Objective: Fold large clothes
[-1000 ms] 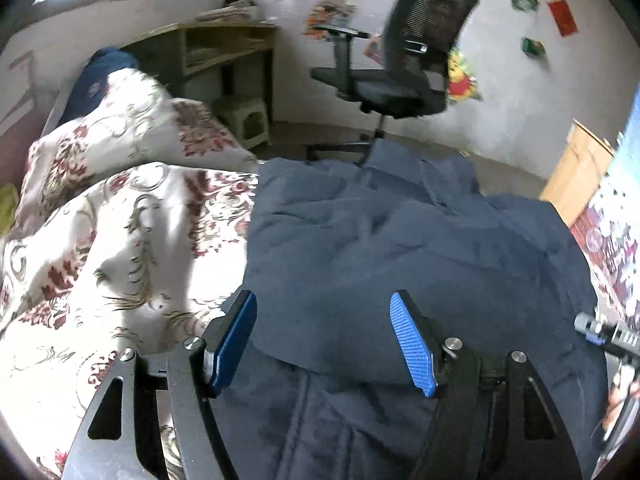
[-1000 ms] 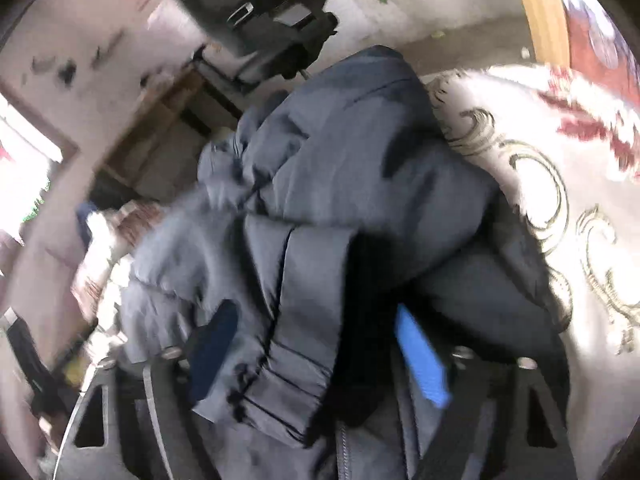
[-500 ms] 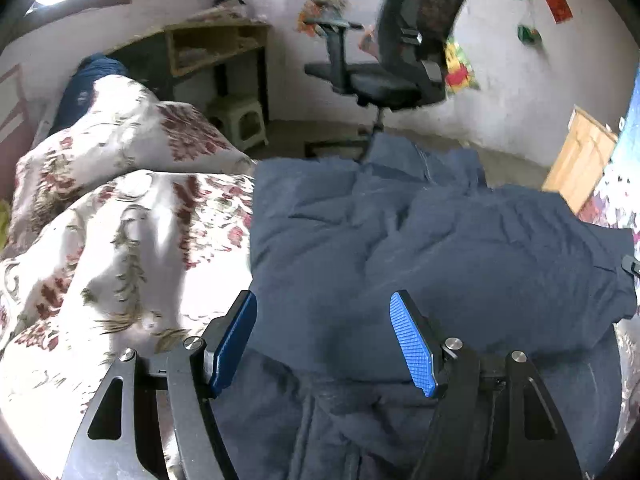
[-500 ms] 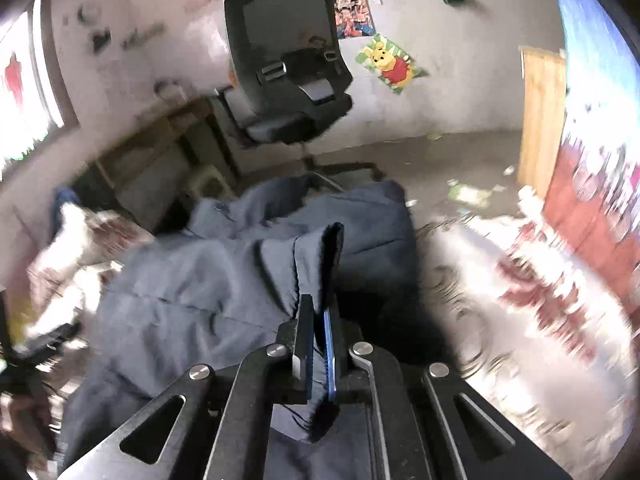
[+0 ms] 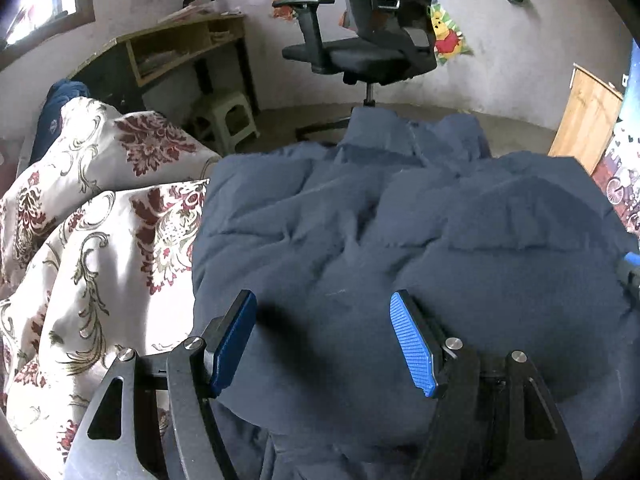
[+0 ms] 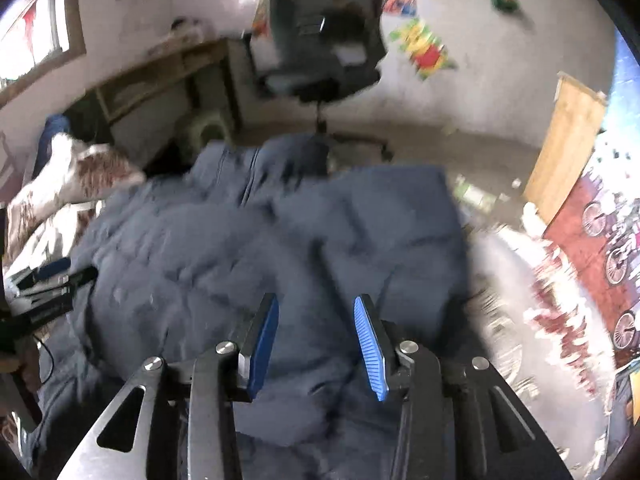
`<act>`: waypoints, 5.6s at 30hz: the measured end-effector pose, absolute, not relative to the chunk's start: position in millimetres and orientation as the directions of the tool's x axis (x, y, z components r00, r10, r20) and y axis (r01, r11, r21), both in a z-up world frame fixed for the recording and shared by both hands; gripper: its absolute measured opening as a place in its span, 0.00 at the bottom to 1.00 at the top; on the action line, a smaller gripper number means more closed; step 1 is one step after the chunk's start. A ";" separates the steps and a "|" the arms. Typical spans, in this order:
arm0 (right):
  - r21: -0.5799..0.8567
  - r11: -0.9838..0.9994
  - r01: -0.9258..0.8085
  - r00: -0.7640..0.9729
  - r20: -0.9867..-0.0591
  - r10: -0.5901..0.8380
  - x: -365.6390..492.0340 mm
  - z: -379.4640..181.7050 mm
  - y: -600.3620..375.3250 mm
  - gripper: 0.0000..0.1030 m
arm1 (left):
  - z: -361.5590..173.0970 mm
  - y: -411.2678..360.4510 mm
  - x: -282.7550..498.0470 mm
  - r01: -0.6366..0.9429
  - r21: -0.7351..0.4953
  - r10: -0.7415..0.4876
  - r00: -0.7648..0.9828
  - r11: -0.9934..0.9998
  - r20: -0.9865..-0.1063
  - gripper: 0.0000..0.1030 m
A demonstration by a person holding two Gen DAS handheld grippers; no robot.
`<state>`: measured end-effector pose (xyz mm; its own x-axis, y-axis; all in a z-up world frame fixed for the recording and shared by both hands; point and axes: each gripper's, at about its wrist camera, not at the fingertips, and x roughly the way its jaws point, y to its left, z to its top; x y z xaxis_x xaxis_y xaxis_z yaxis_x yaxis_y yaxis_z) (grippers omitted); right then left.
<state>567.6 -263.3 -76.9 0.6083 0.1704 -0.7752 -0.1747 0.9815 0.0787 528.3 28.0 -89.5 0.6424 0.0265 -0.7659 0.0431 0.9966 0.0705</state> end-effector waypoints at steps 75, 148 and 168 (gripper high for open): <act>0.672 0.733 -0.103 0.553 -0.574 0.604 863.4 -159.7 -280.0 0.20 | -126.5 58.6 773.8 -0.143 -0.537 -0.322 0.664 0.832 -0.675 0.11; 0.272 0.855 -0.442 0.433 -0.769 0.469 703.6 -125.1 -269.1 0.00 | -119.3 -17.2 654.5 0.312 -0.236 -0.376 0.538 0.920 -0.755 0.01; 0.113 0.986 -0.123 0.674 -0.720 0.166 775.7 -94.0 -254.6 0.04 | -79.9 -4.6 669.7 0.170 -0.206 -0.255 0.818 0.964 -0.515 0.01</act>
<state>775.7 -254.6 -94.0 0.6737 0.1661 -0.7201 -0.1227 0.9860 0.1127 669.7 -4.6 -79.9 0.8184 -0.2547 -0.5151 0.1699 0.9636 -0.2065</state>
